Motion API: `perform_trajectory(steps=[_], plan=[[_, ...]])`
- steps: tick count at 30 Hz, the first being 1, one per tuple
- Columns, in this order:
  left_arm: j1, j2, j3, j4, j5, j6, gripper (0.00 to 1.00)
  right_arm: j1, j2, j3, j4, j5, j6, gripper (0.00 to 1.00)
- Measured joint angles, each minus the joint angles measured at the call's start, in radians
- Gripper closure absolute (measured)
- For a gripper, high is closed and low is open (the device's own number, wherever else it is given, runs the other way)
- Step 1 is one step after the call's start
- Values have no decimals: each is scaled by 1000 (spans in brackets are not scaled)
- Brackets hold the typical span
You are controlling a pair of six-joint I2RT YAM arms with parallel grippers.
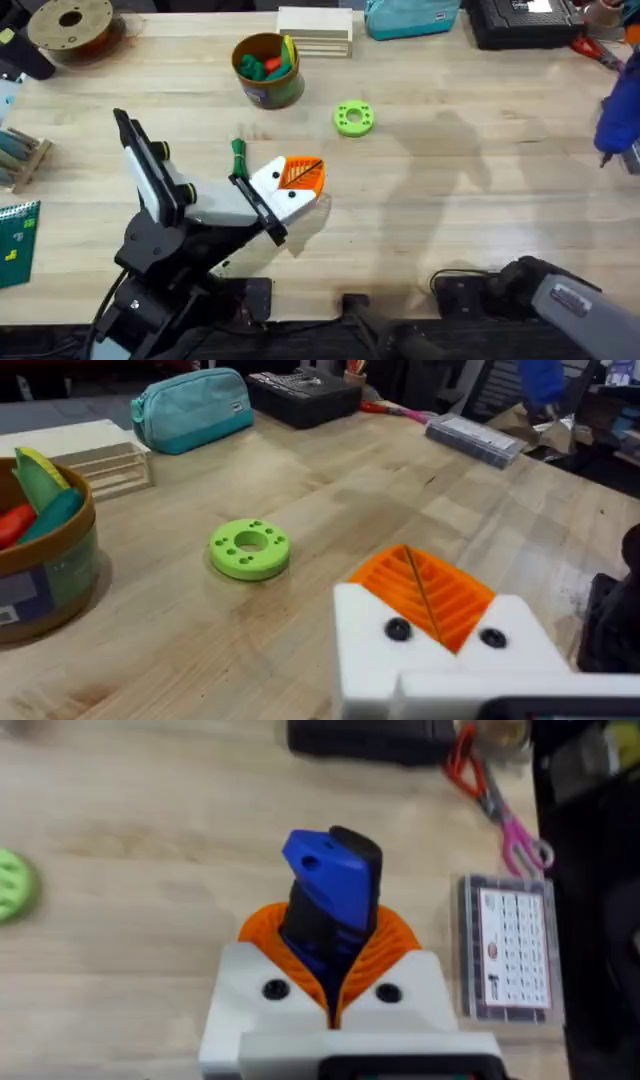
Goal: Pick up the gripper from the table and insert it into the empty holder that is missing its gripper. Then pick up a screw, insert it into the mounting hole, and use the screwdriver to tighten it. Finally, clean up the table by picking up the vegetable and placing it into the bucket.
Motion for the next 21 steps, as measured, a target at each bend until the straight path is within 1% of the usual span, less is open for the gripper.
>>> perform_trajectory(steps=[4,8,13,17,21], plan=[[0,0,0,0,0,0,992,0,-148,-33,51,-105,81,970],[0,0,0,0,0,0,992,2,-312,-117,177,-199,203,970],[0,0,0,0,0,5,992,27,-492,-219,316,-276,357,970],[0,0,0,0,0,16,992,73,-579,-307,447,-355,485,971],[0,0,0,0,0,20,992,140,-586,-403,614,-425,618,971]])
